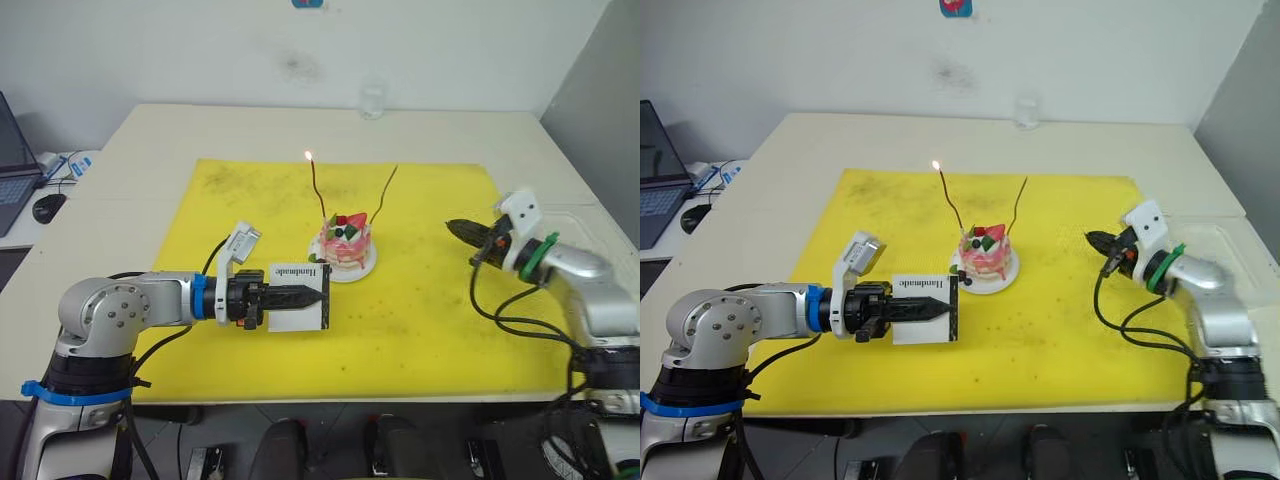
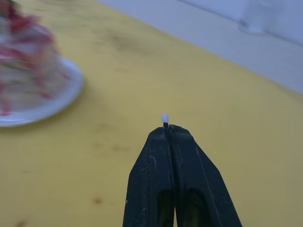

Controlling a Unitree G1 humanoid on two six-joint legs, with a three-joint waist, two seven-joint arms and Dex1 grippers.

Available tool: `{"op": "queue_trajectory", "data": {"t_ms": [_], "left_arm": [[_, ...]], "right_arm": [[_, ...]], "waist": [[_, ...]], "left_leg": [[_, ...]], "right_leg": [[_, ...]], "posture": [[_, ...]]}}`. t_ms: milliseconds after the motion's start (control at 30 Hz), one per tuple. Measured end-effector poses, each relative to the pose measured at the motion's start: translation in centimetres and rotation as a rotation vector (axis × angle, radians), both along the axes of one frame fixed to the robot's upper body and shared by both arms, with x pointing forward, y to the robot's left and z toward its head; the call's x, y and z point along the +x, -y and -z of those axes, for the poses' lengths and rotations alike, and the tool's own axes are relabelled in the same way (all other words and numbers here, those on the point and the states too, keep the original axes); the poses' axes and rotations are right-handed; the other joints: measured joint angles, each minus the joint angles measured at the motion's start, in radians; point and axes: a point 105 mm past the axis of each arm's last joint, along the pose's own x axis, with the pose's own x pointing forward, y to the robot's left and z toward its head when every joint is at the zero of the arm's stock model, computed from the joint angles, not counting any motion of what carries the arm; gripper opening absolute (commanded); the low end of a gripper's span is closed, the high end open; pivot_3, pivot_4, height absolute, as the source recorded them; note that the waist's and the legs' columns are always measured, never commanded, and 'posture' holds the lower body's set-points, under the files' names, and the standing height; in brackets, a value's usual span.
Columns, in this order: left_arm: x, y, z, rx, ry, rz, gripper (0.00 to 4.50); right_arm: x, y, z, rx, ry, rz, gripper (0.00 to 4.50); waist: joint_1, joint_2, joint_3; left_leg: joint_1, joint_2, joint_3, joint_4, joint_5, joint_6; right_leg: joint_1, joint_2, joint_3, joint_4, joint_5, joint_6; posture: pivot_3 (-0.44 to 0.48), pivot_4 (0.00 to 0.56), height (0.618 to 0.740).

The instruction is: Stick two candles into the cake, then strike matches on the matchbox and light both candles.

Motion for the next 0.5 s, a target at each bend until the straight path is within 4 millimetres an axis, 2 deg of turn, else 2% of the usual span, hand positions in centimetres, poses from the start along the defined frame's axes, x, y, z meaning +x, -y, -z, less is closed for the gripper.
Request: {"op": "queue_trajectory", "data": {"t_ms": [100,200,267,367,500], "left_arm": [[0.4,0.1,-0.2,-0.012,-0.002,-0.002,0.0],[0.7,0.4,-0.6,-0.027,-0.001,0.005,0.0],[0.9,0.6,-0.7,-0.028,-0.008,0.012,0.0],[1.1,0.7,-0.7,-0.034,-0.02,0.014,0.0],[1.1,0.9,-0.7,-0.034,-0.021,0.023,0.0]], "right_arm": [[-3.5,-2.8,-2.3,-0.063,0.033,-0.212,0.03],[-7.3,-6.6,-2.9,-0.11,0.069,-0.451,0.03],[-9.4,-8.4,-2.6,-0.147,0.104,-0.578,0.03],[-10.6,-10.1,-2.2,-0.184,0.167,-0.656,0.03],[-9.8,-11.2,-0.9,-0.265,0.244,-0.637,0.03]], "waist": [[0.001,0.0,0.0],[0.002,0.0,0.0],[0.003,0.0,0.0],[0.002,0.0,0.0],[0.004,0.0,0.0]], "left_leg": [[0.0,0.0,-0.002,0.0,0.0,0.0],[0.0,0.0,-0.004,0.0,0.0,0.0],[-0.001,0.0,-0.004,0.0,0.0,0.0],[-0.001,0.0,-0.004,0.0,0.0,0.0],[-0.001,-0.001,-0.003,0.002,0.0,0.0]], "right_leg": [[0.0,0.0,-0.002,0.0,0.0,0.0],[0.0,0.0,-0.003,0.0,0.0,0.0],[0.0,0.0,-0.003,0.0,0.0,0.0],[0.0,0.0,-0.002,0.0,0.0,0.0],[0.0,-0.001,-0.002,0.0,0.0,0.0]], "posture": [[0.0,0.15,0.74],[0.0,0.15,0.74],[0.0,0.15,0.74],[0.0,0.15,0.74],[0.0,0.15,0.74]]}}
